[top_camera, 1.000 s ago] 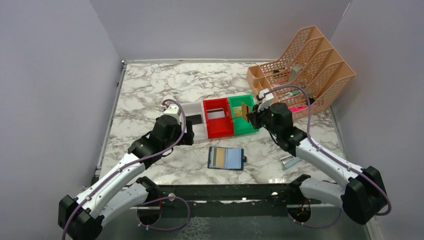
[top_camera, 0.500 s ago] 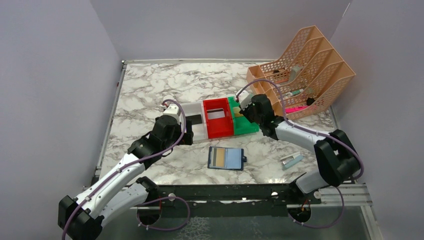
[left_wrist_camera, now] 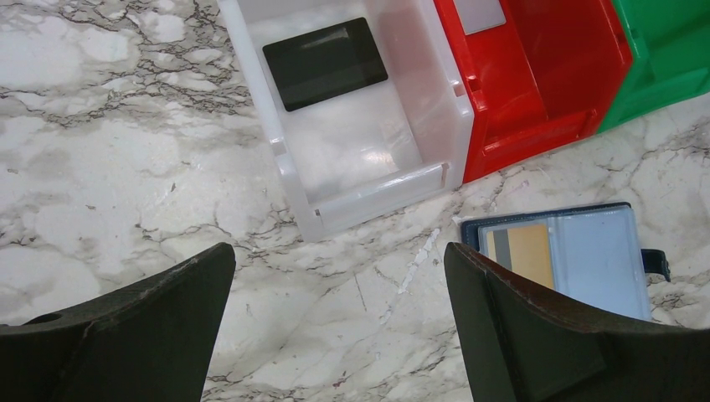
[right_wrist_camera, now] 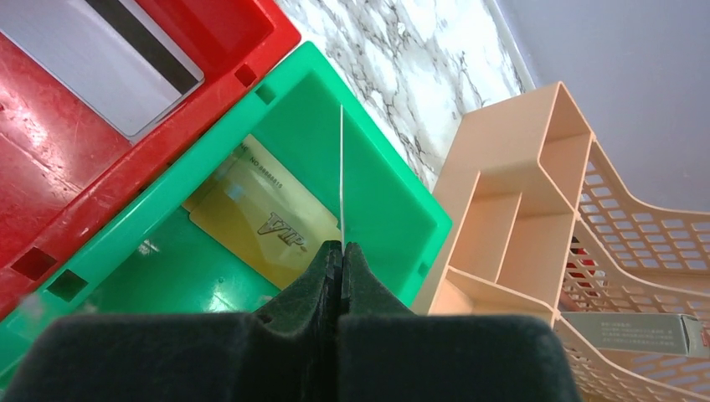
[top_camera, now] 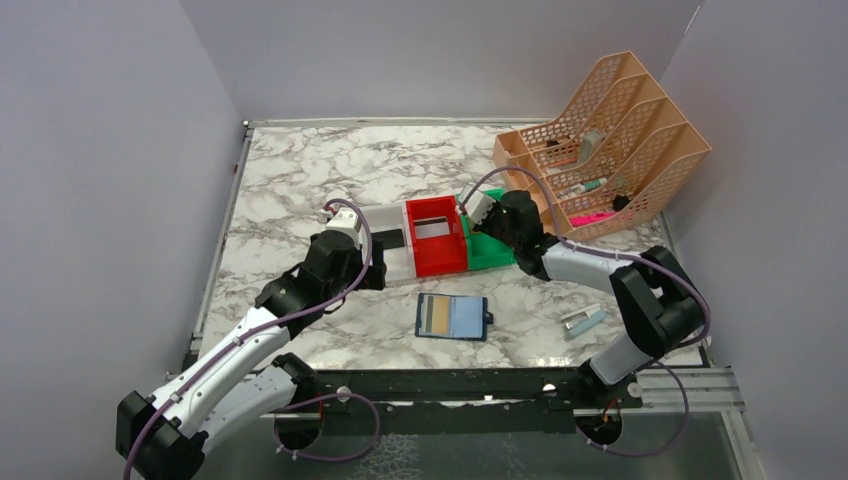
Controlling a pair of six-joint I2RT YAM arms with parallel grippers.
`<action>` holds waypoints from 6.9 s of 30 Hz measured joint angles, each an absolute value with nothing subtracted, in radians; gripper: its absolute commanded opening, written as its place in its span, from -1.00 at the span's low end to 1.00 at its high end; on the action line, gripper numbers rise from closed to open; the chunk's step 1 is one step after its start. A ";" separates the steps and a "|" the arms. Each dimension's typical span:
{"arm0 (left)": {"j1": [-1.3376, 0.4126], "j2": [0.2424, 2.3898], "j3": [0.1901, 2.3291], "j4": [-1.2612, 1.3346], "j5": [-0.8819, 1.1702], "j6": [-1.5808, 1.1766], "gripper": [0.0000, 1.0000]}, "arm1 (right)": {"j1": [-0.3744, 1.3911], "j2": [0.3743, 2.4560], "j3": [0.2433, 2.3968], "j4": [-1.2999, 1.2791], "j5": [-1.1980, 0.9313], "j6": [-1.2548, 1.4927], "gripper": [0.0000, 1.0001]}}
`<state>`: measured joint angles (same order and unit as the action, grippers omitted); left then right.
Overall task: Take the credit cards out of the card holder
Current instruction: Place the credit card in the storage box, then remove the credit card from the card holder.
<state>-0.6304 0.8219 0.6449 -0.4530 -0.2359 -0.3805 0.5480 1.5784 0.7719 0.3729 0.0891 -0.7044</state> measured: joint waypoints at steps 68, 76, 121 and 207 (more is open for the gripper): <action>-0.630 0.859 0.645 -0.453 -0.236 -0.375 0.98 | 0.508 1.560 0.810 0.329 -0.024 -0.629 -0.13; -0.630 0.857 0.645 -0.456 -0.237 -0.375 0.98 | 0.508 1.286 0.797 0.291 -0.039 -0.089 0.45; -0.860 1.315 0.605 -0.092 0.216 -0.569 -0.13 | 0.786 1.454 0.411 0.345 -0.368 0.941 -0.35; -0.892 1.292 0.559 -0.144 -0.011 -0.655 -0.28 | 0.786 1.571 0.464 0.407 -0.322 1.116 -0.50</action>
<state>-0.8925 1.2919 0.5594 -0.1440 -0.0109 -0.6552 0.7864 1.5707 0.4637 0.4068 -0.3218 1.1160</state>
